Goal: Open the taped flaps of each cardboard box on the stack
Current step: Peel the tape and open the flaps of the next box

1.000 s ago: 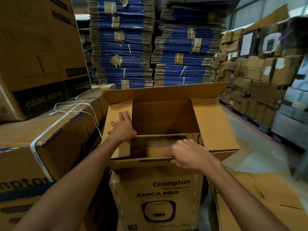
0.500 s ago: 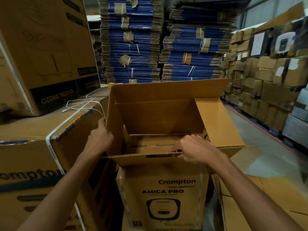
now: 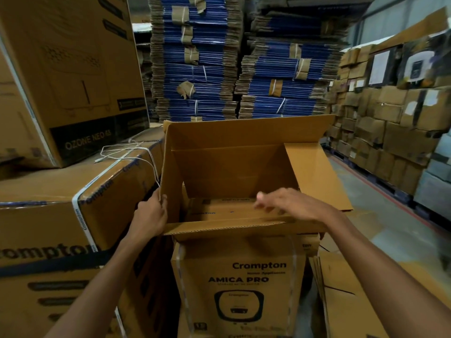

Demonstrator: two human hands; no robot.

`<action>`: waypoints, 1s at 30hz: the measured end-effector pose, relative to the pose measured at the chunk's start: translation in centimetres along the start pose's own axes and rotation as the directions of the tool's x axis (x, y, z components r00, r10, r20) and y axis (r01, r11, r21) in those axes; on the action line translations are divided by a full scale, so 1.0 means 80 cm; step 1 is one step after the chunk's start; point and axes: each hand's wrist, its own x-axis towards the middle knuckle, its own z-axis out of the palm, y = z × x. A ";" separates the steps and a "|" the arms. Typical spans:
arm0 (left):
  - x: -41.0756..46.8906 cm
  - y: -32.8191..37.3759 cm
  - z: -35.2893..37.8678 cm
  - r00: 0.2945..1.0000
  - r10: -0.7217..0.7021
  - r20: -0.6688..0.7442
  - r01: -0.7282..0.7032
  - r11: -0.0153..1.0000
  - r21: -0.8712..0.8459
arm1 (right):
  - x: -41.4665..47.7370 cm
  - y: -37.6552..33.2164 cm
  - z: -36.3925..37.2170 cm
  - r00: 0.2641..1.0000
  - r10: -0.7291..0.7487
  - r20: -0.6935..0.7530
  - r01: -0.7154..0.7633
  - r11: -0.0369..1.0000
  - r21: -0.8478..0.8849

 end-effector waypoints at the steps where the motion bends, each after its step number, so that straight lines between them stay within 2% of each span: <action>1: -0.003 0.001 0.001 1.000 0.000 -0.002 0.000 1.000 0.007 | 0.003 0.005 -0.011 0.995 0.090 -0.033 -0.092 0.995 -0.039; 4: -0.010 0.005 0.003 1.000 0.006 -0.015 -0.005 0.999 0.042 | 0.015 0.034 -0.032 0.909 0.416 -0.025 -0.409 0.877 -0.252; 7: -0.013 0.012 0.003 1.000 0.014 -0.028 -0.013 0.999 0.044 | 0.016 0.047 -0.041 0.800 0.600 0.000 -0.555 0.740 -0.379; 11: -0.018 0.016 -0.001 1.000 0.016 -0.022 -0.015 0.999 0.046 | 0.007 0.037 -0.052 0.781 0.611 -0.130 -0.557 0.588 -0.586; 15: -0.017 0.015 -0.008 1.000 -0.010 0.025 0.009 0.999 0.050 | -0.018 0.039 -0.095 0.755 0.560 -0.341 -0.636 0.497 -0.590; 18: -0.019 0.016 -0.016 0.997 -0.023 0.071 0.021 0.999 0.035 | -0.052 0.050 -0.145 0.635 0.610 -0.473 -0.756 0.366 -0.542; 20: -0.019 0.019 -0.019 0.995 -0.017 0.094 0.014 0.999 0.032 | -0.068 0.067 -0.159 0.549 0.661 -0.512 -0.824 0.324 -0.466; 21: -0.019 0.022 -0.019 0.995 -0.004 0.102 0.000 0.999 0.040 | -0.070 0.073 -0.157 0.532 0.666 -0.523 -0.840 0.337 -0.425; 23: -0.021 0.030 -0.016 0.993 0.038 0.108 -0.045 0.997 0.066 | -0.064 0.076 -0.137 0.556 0.610 -0.564 -0.831 0.399 -0.387; 25: -0.020 0.038 -0.014 0.990 0.088 0.108 -0.098 0.991 0.087 | -0.050 0.055 -0.097 0.627 0.456 -0.631 -0.762 0.528 -0.376; 27: -0.018 0.047 -0.013 0.986 0.119 0.115 -0.131 0.986 0.103 | -0.049 0.007 -0.047 0.652 0.306 -0.694 -0.645 0.704 -0.296; 28: -0.017 0.051 -0.012 0.986 0.122 0.117 -0.136 0.984 0.115 | -0.053 -0.021 -0.021 0.658 0.272 -0.702 -0.573 0.786 -0.233; 30: -0.019 0.062 -0.009 0.985 0.135 0.109 -0.149 0.980 0.132 | -0.068 -0.069 0.031 0.692 0.338 -0.639 -0.454 0.891 -0.021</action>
